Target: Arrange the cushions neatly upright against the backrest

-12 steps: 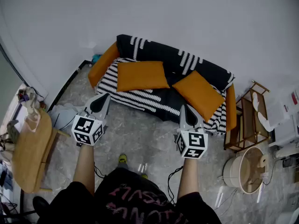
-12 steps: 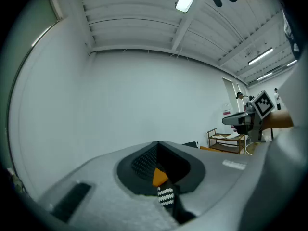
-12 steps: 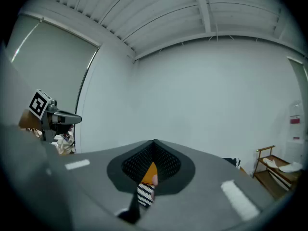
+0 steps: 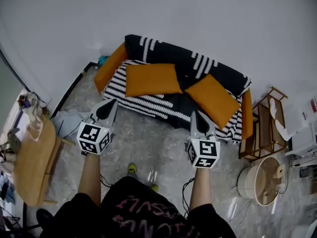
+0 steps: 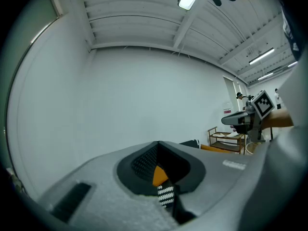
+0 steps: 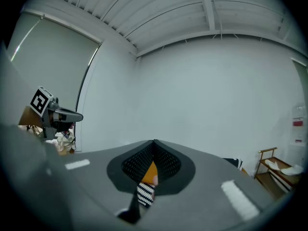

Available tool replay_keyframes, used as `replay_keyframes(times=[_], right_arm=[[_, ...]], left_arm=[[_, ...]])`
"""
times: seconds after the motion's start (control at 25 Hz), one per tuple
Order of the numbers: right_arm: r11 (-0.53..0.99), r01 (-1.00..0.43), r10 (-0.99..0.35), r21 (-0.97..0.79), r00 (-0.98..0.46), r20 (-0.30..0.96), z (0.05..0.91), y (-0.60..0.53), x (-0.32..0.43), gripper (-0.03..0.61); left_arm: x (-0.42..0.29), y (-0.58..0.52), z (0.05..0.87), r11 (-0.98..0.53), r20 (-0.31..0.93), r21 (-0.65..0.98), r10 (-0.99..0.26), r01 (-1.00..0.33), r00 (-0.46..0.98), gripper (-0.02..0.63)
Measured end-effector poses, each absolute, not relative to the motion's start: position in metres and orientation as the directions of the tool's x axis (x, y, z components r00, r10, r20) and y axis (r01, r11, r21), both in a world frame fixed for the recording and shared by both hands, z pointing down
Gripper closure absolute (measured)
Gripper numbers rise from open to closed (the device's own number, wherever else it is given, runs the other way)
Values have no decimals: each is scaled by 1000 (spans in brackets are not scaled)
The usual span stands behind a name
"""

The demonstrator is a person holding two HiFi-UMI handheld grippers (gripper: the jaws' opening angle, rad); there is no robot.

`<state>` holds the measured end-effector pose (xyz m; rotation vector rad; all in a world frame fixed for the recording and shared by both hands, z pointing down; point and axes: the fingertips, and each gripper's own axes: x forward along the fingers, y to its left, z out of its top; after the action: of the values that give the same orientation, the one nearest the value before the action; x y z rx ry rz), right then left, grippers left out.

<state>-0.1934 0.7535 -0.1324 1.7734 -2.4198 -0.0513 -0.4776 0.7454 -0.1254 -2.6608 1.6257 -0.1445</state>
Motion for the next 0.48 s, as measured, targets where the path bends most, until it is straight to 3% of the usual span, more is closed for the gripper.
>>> replay_keyframes(times=[0.48], right_arm=[[255, -958, -963, 131, -239, 127, -121, 675, -244, 569]], left_arm=[[-528, 653, -112, -500, 75, -26, -865, -866, 497, 614]])
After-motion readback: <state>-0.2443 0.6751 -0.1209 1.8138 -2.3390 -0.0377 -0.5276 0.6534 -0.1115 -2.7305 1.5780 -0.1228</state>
